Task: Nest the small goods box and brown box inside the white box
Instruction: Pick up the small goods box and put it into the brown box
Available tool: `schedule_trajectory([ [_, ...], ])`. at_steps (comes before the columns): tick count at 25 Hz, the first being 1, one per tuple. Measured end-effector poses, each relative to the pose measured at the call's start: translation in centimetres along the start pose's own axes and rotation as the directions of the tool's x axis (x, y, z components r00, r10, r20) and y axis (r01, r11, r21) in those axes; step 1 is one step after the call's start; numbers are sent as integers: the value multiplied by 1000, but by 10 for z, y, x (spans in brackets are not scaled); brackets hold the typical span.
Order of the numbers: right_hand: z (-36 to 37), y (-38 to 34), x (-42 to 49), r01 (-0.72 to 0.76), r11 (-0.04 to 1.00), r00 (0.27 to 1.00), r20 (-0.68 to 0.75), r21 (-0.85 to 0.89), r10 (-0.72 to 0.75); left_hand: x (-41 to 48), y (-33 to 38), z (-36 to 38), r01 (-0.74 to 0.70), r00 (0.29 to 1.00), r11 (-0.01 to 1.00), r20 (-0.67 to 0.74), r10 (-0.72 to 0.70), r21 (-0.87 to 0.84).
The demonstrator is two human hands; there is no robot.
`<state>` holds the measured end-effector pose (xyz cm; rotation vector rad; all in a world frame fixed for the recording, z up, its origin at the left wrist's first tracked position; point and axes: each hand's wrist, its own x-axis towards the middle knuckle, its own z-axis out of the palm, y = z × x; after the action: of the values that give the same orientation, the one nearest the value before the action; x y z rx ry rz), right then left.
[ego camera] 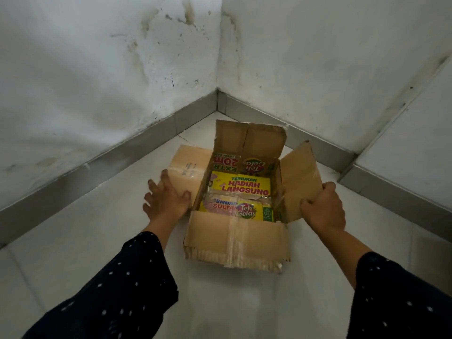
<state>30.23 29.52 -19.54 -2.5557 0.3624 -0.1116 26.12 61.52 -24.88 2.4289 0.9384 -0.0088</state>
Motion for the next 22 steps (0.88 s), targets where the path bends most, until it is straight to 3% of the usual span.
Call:
schedule_trajectory([
  [2, -6, 1, -1, 10, 999, 1000, 12, -46, -9, 4, 2, -2, 136, 991, 986, 31, -134, -99],
  [4, -10, 3, -1, 49, 995, 999, 23, -88, -47, 5, 7, -6, 166, 986, 974, 0, -168, -153],
  [8, -19, 2, -6, 120, 986, 992, 65, -119, -113, -14, 31, -20, -38, 987, 967, -158, -2, -253],
  [12, -52, 9, -19, 153, 986, 988, 36, -72, -150, -65, 72, -36, -248, 950, 955, -232, 207, -165],
  [22, -246, 81, -41, 241, 970, 965, -99, -41, -244, -246, 199, -93, -443, 868, 883, -317, 381, -152],
])
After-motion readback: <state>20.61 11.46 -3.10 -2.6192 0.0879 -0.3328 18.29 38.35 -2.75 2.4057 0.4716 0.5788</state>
